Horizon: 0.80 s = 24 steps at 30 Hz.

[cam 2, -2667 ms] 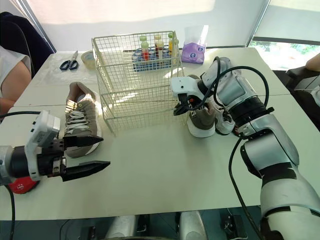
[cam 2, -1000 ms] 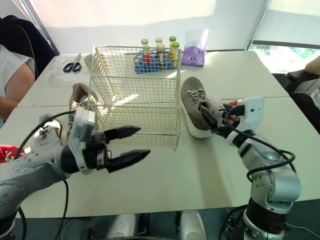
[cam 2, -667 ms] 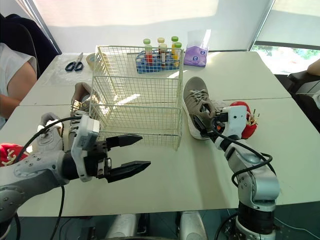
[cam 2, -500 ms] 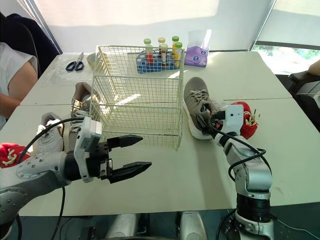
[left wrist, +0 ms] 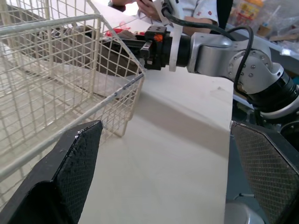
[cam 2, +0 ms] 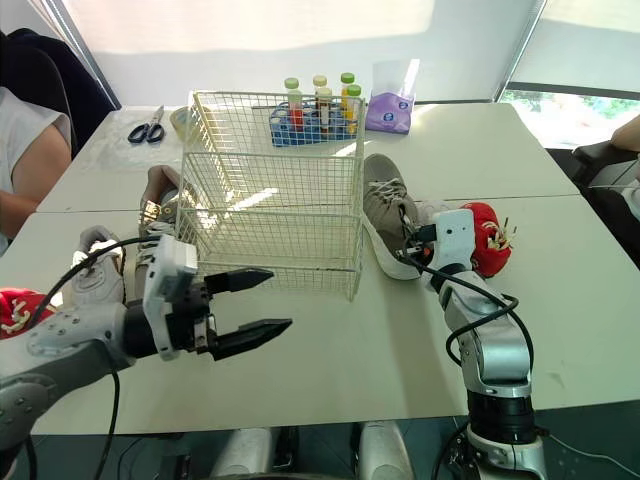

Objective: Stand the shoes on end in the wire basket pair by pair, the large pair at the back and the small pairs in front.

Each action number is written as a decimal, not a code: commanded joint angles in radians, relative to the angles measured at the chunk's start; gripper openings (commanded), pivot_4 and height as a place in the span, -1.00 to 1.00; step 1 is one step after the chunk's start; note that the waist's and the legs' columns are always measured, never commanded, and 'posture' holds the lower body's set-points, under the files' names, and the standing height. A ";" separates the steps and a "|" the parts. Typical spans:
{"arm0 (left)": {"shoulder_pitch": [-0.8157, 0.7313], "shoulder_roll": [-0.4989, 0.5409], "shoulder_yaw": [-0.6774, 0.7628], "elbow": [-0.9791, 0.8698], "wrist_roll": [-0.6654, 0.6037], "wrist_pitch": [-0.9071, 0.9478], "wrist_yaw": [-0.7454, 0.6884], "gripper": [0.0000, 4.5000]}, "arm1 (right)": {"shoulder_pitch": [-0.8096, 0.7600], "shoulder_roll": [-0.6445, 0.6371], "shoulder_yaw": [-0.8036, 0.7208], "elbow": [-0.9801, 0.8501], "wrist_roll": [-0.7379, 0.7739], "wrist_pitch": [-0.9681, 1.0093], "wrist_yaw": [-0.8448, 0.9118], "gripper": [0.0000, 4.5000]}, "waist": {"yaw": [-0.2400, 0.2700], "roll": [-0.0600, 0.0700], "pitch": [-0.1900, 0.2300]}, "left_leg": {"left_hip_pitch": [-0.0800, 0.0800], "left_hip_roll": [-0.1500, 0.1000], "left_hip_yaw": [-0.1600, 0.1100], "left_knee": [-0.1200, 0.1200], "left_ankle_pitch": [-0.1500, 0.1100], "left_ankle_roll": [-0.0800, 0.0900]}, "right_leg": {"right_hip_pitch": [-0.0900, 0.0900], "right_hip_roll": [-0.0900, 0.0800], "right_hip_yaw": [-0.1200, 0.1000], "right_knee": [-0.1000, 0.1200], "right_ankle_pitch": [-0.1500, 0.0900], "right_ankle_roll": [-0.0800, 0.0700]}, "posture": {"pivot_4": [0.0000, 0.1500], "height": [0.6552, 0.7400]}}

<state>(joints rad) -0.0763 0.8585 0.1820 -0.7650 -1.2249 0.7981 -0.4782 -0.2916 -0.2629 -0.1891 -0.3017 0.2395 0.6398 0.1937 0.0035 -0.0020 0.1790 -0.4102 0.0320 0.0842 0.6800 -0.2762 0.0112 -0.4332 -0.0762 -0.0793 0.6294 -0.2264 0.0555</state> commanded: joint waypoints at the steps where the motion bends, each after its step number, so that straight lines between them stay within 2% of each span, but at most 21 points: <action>1: -0.032 0.045 0.115 0.054 -0.147 0.010 -0.030 1.00 | -0.176 -0.017 -0.118 -0.052 0.045 -0.073 -0.060 -0.83 | 0.000 0.005 0.004 | -0.001 0.000 0.000 0.000 0.000 0.000 | -0.001 0.000 0.000 0.000 0.000 0.000 | 1.00 1.00; 5: -0.119 0.106 0.188 0.160 -0.247 0.027 -0.038 1.00 | -0.378 -0.069 -0.180 -0.030 0.055 -0.087 -0.116 -0.83 | 0.005 0.006 0.005 | -0.012 -0.001 0.000 0.001 0.001 0.000 | -0.011 0.000 0.000 0.002 0.002 0.003 | 1.00 1.00; 9: -0.224 0.133 0.219 0.280 -0.305 0.039 -0.036 1.00 | -0.513 -0.141 -0.177 0.033 0.047 -0.150 -0.083 -0.83 | 0.006 0.005 0.005 | -0.013 -0.001 -0.001 0.000 0.001 0.000 | -0.011 0.001 -0.002 0.001 0.002 0.006 | 1.00 1.00; 13: -0.365 0.163 0.243 0.449 -0.288 0.046 -0.034 1.00 | -0.672 -0.276 -0.121 0.160 0.068 -0.274 0.128 -0.83 | 0.000 0.006 0.006 | -0.014 -0.001 0.000 0.000 0.001 0.000 | -0.011 0.001 -0.001 0.000 0.002 0.006 | 1.00 1.00; 16: -0.541 0.191 0.237 0.667 -0.244 0.049 -0.033 1.00 | -0.820 -0.350 -0.056 0.296 0.109 -0.380 0.372 -0.83 | -0.005 0.006 0.006 | -0.014 -0.002 0.000 0.000 0.000 0.001 | -0.011 0.002 -0.001 0.000 0.002 0.006 | 1.00 1.00; 20: -0.718 0.204 0.236 0.838 -0.205 0.077 -0.074 1.00 | -0.941 -0.360 0.023 0.386 0.137 -0.478 0.588 -0.83 | -0.023 0.004 0.007 | -0.012 0.000 -0.001 0.000 0.000 0.001 | -0.010 0.005 -0.001 0.001 0.002 0.006 | 1.00 1.00; 24: -0.823 0.198 0.241 0.906 -0.178 0.108 -0.097 1.00 | -0.951 -0.342 0.107 0.373 0.146 -0.537 0.736 -0.83 | -0.021 0.002 0.007 | -0.012 0.001 0.000 -0.001 0.000 0.000 | -0.010 0.005 -0.001 0.001 0.002 0.006 | 1.00 1.00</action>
<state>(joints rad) -0.8610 1.0430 0.3878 0.1294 -1.4052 0.8919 -0.5624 -1.2291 -0.6062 -0.0893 0.0907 0.3682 0.1405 0.8812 -0.0174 0.0005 0.1858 -0.4224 0.0329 0.0842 0.6796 -0.2748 0.0097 -0.4436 -0.0725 -0.0806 0.6307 -0.2245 0.0620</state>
